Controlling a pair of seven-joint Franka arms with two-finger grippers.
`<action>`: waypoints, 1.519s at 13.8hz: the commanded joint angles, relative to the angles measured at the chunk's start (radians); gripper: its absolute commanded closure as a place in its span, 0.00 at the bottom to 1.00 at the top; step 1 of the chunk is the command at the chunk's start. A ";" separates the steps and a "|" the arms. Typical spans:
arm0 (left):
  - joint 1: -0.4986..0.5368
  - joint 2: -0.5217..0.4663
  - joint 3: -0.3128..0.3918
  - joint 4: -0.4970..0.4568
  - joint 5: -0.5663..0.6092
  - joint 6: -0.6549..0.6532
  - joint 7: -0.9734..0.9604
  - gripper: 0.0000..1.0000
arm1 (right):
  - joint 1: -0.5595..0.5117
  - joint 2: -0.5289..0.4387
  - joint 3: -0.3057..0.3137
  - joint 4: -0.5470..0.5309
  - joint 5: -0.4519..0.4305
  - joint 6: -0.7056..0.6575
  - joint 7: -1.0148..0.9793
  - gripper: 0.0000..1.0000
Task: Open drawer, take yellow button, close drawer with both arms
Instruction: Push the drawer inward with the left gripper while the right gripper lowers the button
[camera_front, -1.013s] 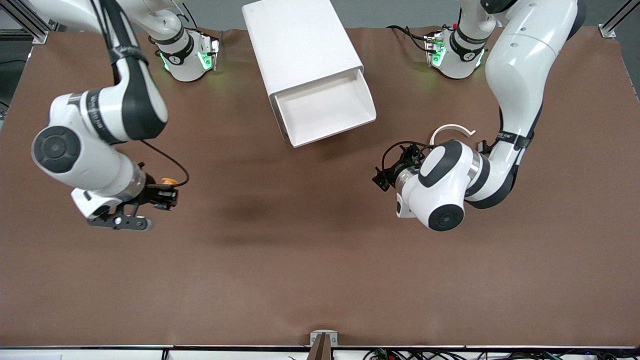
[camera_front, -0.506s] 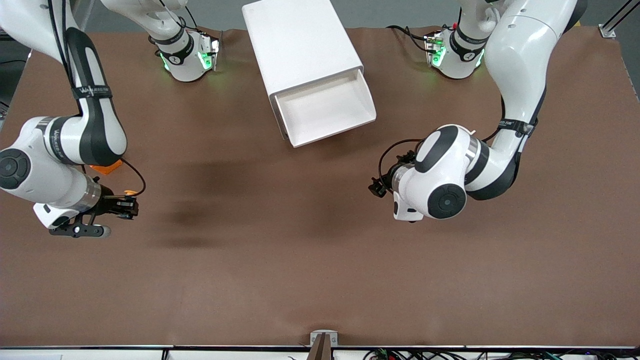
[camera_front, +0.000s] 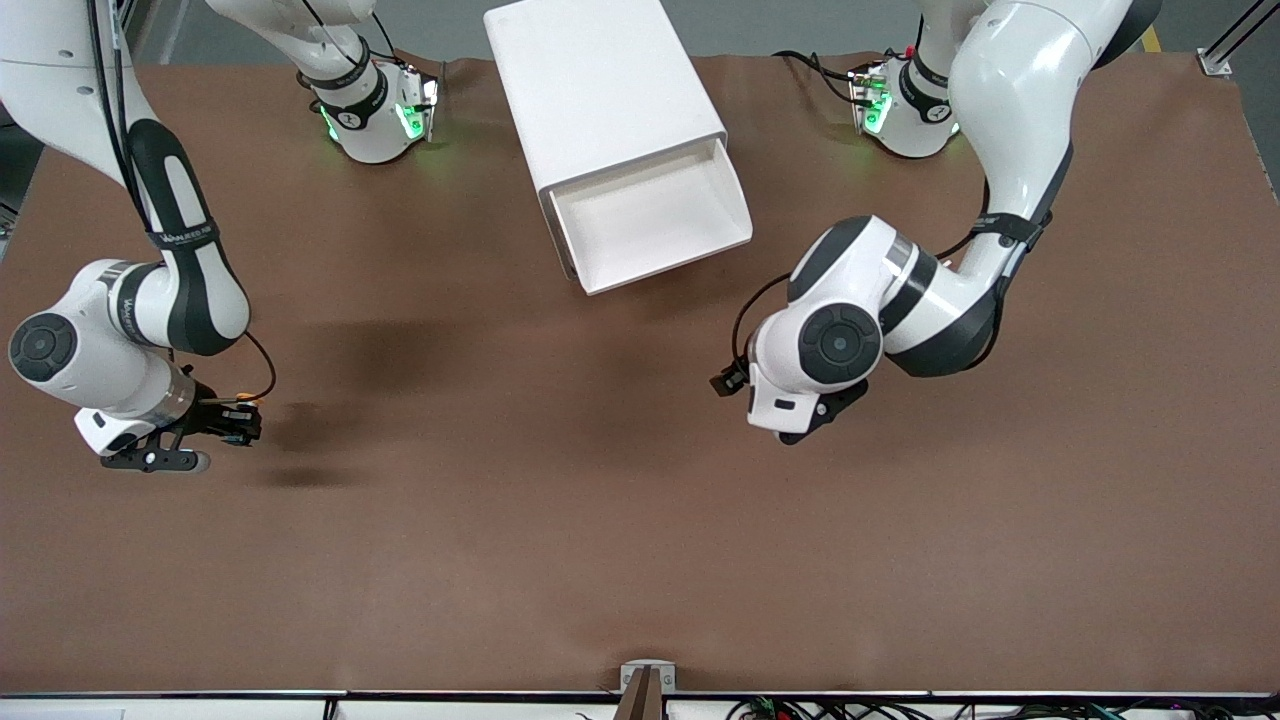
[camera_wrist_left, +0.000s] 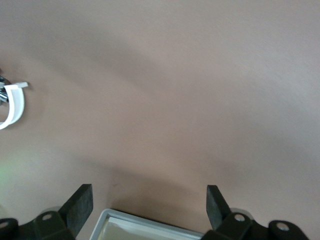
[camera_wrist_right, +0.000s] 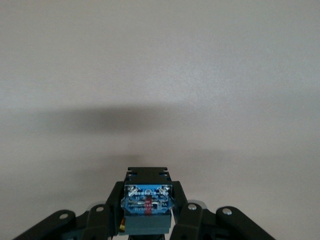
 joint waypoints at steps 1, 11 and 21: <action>0.001 -0.031 -0.029 -0.017 0.023 0.048 0.015 0.00 | -0.038 -0.004 0.017 -0.071 -0.018 0.090 -0.006 1.00; -0.119 -0.022 -0.028 -0.022 0.062 0.165 0.009 0.00 | -0.101 0.060 0.017 -0.063 -0.090 0.143 -0.006 1.00; -0.200 0.000 -0.026 -0.046 0.057 0.217 -0.008 0.00 | -0.081 0.039 0.024 0.006 -0.139 0.064 -0.001 0.00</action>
